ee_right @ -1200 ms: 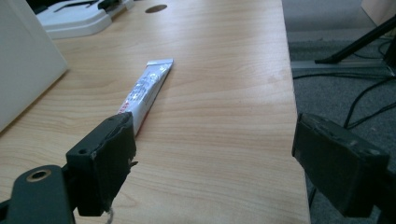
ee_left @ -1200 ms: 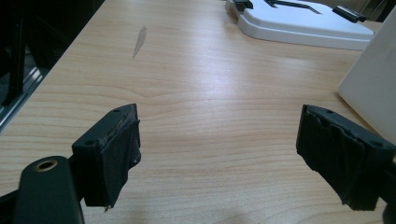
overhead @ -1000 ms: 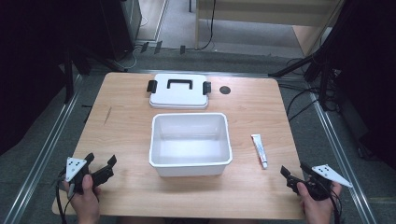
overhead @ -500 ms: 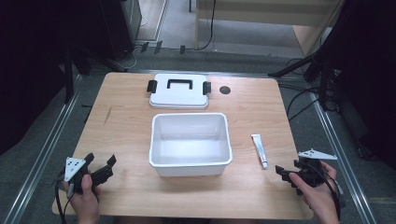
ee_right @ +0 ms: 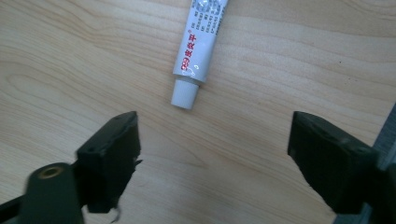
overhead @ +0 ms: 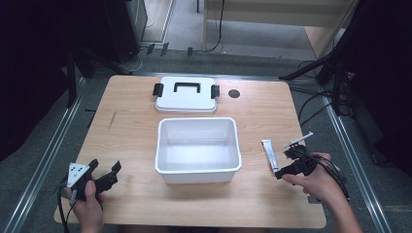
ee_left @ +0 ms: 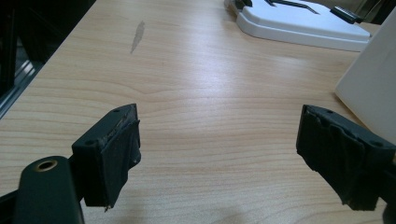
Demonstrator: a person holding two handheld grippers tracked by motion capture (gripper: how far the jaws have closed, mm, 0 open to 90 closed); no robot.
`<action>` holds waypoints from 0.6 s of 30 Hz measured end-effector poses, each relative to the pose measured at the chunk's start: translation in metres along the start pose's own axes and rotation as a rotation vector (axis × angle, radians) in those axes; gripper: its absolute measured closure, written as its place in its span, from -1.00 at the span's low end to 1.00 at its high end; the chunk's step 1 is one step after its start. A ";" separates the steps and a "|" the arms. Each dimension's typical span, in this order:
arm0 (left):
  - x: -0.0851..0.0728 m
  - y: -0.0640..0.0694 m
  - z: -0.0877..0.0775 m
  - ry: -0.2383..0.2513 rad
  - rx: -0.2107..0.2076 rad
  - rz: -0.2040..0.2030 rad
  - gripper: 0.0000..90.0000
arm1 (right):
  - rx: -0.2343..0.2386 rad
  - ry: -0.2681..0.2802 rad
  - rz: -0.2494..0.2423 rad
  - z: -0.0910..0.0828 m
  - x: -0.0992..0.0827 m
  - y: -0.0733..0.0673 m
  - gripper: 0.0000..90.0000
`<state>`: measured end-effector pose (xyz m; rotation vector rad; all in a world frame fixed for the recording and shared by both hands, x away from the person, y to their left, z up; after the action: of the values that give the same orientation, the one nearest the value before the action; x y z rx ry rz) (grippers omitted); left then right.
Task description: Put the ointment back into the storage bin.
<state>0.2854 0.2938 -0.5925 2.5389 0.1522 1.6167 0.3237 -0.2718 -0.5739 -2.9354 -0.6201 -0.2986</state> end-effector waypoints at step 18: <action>0.000 0.000 0.001 -0.007 -0.004 0.001 -0.68 | 0.019 -0.137 0.103 0.019 0.038 -0.009 0.15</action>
<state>0.2860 0.2935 -0.5931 2.5415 0.1469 1.6064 0.3569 -0.2463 -0.5833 -2.9752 -0.4833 -0.0804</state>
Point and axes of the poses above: each handheld gripper's, and its own axes: z roughly forward along the jaws, x roughly out of its top, y roughly to its right, the point moved 10 cm from there along z, roughly forward along the jaws, and after that the axes turned 5 degrees about x, right-handed, at the moved point
